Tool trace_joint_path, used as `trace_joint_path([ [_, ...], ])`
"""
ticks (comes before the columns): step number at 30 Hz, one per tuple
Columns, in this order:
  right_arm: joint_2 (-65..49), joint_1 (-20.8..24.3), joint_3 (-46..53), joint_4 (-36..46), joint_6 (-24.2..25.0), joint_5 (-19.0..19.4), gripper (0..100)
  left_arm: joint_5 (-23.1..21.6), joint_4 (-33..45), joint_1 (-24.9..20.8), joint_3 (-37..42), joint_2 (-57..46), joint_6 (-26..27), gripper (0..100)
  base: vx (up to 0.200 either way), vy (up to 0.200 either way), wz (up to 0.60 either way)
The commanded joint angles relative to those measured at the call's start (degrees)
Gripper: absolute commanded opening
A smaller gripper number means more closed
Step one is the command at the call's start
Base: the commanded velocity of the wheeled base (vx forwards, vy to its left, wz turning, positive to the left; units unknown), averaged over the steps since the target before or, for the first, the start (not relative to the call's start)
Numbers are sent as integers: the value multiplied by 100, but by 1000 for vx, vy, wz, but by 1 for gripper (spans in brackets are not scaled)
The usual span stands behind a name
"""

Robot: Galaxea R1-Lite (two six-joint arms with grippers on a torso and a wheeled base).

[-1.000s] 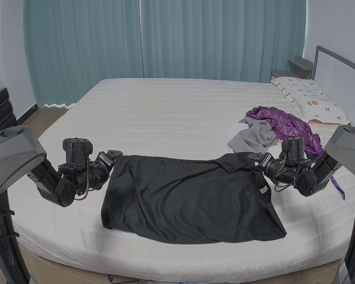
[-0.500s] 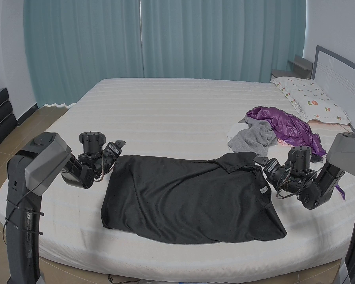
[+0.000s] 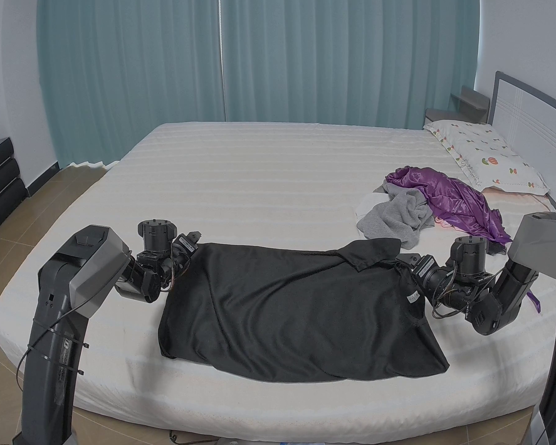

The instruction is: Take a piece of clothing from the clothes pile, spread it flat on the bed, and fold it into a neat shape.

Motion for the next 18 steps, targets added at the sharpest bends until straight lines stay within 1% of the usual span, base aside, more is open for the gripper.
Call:
trace_joint_path([
  [1,2,85,-17,0,-13,4,100,4,-3,-5,-51,110,5,100,0,0,0],
  [2,11,120,-34,0,-13,4,100,4,-3,-5,-51,110,5,0,0,0,0],
  [6,46,216,-140,53,-30,4,100,21,-29,-5,-51,93,-4,0,0,0,0],
  [9,108,331,-368,149,-39,4,100,206,-55,4,-42,66,-22,0,0,0,0],
  [10,108,331,-368,149,-39,4,100,206,-55,4,-42,66,-22,0,0,0,0],
  [11,222,392,-614,307,-39,4,100,399,-55,21,-42,40,-30,0,0,0,0],
  [12,284,436,-781,439,-39,4,100,470,-73,21,-42,22,-39,0,0,0,0],
  [15,468,480,-1300,896,-39,13,100,610,-108,39,1,-57,-48,0,0,0,0],
  [18,741,533,-1757,1292,-48,13,100,645,-143,92,63,-189,-180,0,0,0,0],
])
